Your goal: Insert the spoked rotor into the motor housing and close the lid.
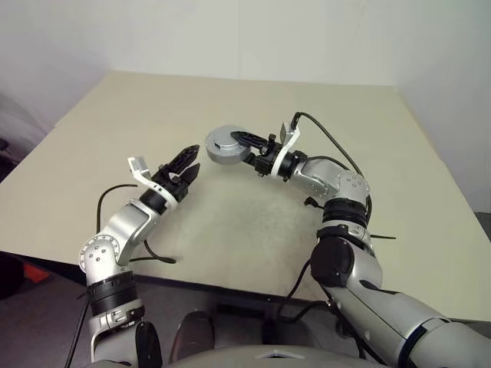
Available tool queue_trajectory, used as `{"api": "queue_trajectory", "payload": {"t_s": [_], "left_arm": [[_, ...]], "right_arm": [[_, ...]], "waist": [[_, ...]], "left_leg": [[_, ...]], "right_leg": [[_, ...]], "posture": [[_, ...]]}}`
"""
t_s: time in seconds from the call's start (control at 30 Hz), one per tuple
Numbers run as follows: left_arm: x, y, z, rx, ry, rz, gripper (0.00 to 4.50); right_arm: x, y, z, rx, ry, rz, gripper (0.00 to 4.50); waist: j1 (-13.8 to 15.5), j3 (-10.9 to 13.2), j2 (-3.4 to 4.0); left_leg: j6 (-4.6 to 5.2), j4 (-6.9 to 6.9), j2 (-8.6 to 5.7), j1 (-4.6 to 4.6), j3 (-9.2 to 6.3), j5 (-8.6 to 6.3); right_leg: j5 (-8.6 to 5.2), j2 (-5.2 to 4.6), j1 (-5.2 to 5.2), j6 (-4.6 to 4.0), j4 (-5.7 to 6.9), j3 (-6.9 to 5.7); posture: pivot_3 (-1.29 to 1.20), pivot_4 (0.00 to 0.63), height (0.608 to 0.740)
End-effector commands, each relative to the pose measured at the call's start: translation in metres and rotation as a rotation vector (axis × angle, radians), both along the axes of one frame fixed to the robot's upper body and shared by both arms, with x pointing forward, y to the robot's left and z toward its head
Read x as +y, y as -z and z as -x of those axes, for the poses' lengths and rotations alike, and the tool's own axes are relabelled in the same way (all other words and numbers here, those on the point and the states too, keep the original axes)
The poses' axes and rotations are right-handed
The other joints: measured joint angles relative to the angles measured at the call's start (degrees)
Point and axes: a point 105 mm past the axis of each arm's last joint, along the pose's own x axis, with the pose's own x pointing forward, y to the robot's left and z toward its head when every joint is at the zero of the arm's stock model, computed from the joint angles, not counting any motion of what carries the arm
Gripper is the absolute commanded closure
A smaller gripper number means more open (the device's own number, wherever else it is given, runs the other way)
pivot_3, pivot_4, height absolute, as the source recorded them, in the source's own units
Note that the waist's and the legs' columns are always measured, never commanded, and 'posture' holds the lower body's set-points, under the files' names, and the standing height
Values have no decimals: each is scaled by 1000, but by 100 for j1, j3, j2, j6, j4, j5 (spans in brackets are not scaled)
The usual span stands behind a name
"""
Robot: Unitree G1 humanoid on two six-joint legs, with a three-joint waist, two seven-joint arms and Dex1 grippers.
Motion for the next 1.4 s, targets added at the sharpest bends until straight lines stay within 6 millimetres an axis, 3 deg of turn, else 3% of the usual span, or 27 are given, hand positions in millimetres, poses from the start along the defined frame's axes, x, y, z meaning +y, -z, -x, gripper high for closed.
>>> {"api": "queue_trajectory", "payload": {"t_s": [0.03,0.5,1.1,1.4], "left_arm": [[-18,-14,4,-47,102,22,731],[-29,-25,-5,-79,139,72,731],[-15,-24,-5,-82,83,78,731],[-21,-20,-6,-65,95,69,731]], "right_arm": [[6,-28,7,-112,-32,-38,2415],[8,-24,12,-132,-42,3,2415],[5,-22,4,-123,-7,22,2415],[3,-22,4,-125,-1,23,2415]], "waist": [[6,0,0],[73,0,0],[84,-1,-1],[84,-1,-1]], "left_leg": [[0,3,0,0,0,0],[-16,11,1,2,0,8],[-16,14,0,1,-2,9],[-16,15,0,1,-2,9]], "right_leg": [[1,0,-1,1,4,0],[5,0,6,9,9,2],[8,0,6,15,10,2],[8,-1,6,16,12,2]], "posture": [[0,0,740],[0,0,740],[0,0,740],[0,0,740]]}}
